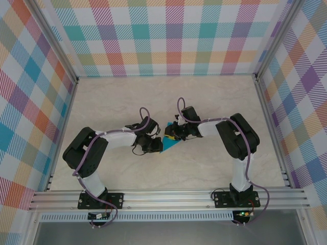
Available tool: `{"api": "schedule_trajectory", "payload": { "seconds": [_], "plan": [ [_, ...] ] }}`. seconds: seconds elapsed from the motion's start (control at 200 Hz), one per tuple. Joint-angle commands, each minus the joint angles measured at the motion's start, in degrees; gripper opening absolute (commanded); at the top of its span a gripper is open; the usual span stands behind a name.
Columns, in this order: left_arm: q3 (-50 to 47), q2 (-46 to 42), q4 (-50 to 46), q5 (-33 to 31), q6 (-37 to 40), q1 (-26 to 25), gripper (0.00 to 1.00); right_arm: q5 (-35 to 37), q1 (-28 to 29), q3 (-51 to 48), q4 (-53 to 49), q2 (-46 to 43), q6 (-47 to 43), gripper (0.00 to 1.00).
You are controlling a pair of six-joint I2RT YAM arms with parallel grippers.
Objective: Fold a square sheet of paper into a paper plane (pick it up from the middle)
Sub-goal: Fourth fold the wing at the center of the table.
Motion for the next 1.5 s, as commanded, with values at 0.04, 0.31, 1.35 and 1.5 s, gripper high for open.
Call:
{"api": "schedule_trajectory", "payload": {
  "seconds": [0.04,0.31,1.35,1.5],
  "plan": [
    [-1.03,-2.04,-10.35,-3.31,-0.47,-1.09,0.16,4.56,0.05,-2.28,-4.67,1.47,-0.43,0.26],
    [-0.24,-9.83,-8.91,-5.53,-1.99,-1.22,0.21,4.56,0.06,-2.19,-4.81,1.48,-0.38,0.26],
    [-6.74,2.00,13.65,3.97,-7.37,0.80,0.15,4.57,0.02,-2.11,-5.46,1.47,-0.63,0.26],
    [-9.27,-0.82,12.54,4.63,-7.03,0.89,0.15,4.65,0.08,-2.11,-5.49,1.47,-0.45,0.26]
  ]
}}
